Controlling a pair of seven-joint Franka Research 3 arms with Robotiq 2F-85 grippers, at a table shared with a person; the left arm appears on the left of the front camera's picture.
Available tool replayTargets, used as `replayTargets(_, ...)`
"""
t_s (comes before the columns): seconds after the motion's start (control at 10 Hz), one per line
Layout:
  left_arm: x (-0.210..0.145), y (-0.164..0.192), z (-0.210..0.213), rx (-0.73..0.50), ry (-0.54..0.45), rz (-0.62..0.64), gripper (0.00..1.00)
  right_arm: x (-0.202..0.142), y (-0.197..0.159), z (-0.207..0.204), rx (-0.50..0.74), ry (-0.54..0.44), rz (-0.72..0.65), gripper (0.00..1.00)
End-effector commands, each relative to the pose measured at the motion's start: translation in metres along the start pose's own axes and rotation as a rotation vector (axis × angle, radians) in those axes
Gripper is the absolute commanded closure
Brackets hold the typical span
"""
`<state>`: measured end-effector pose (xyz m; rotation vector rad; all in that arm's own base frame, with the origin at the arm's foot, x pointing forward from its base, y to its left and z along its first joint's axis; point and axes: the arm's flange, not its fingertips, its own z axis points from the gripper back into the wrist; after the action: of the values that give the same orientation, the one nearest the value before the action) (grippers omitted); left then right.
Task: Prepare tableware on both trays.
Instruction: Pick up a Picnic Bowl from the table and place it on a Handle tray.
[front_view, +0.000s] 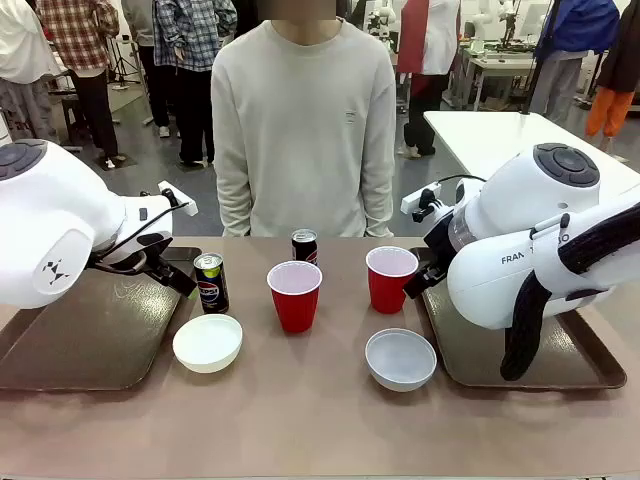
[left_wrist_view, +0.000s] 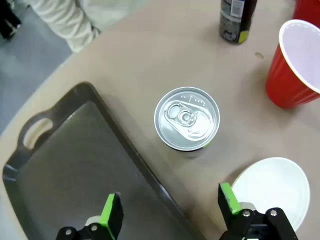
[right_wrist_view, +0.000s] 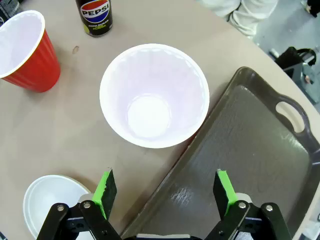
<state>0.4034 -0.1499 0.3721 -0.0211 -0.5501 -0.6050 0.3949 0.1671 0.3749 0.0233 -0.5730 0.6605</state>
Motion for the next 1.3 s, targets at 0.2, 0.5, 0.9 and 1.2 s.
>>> replayTargets(0.2,0.0,-0.0001,0.0,0.0,0.0,0.0,0.0,0.0,0.0001,-0.0001,0.0,0.0,0.0,0.0)
replayTargets(0.5,0.0,-0.0001,0.0,0.0,0.0,0.0,0.0,0.0,0.0001,-0.0001,0.0,0.0,0.0,0.0)
replayTargets(0.9,0.0,-0.0001,0.0,0.0,0.0,0.0,0.0,0.0,0.0001,-0.0001,0.0,0.0,0.0,0.0)
replayTargets(1.2,0.0,-0.0001,0.0,0.0,0.0,0.0,0.0,0.0,0.0,0.0,0.0,0.0,0.0,0.0)
